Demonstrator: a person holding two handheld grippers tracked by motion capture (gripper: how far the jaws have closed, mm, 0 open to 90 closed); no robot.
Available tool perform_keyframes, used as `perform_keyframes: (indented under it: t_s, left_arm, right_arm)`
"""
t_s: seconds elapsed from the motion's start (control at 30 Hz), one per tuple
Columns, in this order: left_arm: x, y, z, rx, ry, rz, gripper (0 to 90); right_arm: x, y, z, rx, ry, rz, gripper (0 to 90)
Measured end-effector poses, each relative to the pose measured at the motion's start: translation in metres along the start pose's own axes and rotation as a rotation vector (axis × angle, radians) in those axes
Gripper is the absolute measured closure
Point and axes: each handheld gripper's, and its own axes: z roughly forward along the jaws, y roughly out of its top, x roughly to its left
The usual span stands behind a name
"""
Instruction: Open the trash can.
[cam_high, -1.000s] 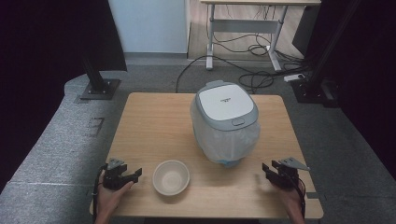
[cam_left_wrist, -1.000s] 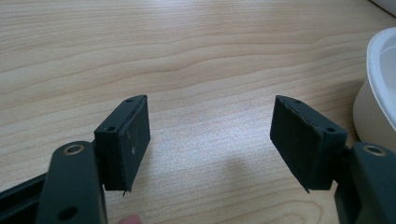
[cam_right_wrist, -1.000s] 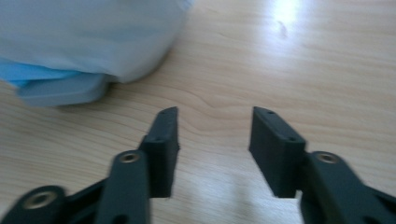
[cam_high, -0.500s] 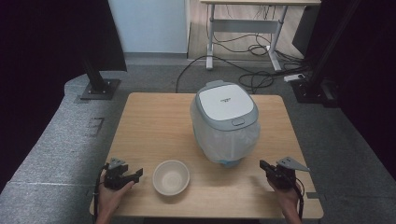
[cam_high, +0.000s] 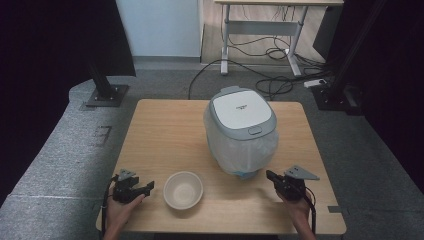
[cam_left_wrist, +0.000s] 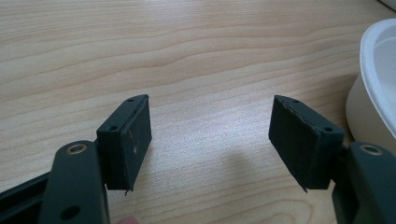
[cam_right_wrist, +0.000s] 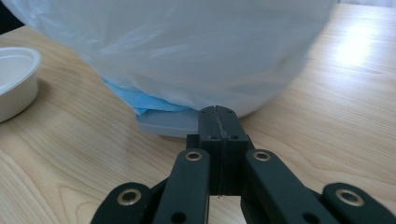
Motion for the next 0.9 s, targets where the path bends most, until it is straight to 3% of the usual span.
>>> perform_keyframes:
  t_s: [0.33,0.9]
  left_arm:
    - [0.002,-0.001,0.0,0.004,-0.001,-0.006,30.3]
    - [0.0,-0.003,0.001,0.017,-0.008,-0.001,30.4]
  right_arm:
    - [0.014,0.005,0.027,0.04,0.109,0.001,89.5]
    - [0.02,0.01,0.057,0.058,0.088,0.013,89.5]
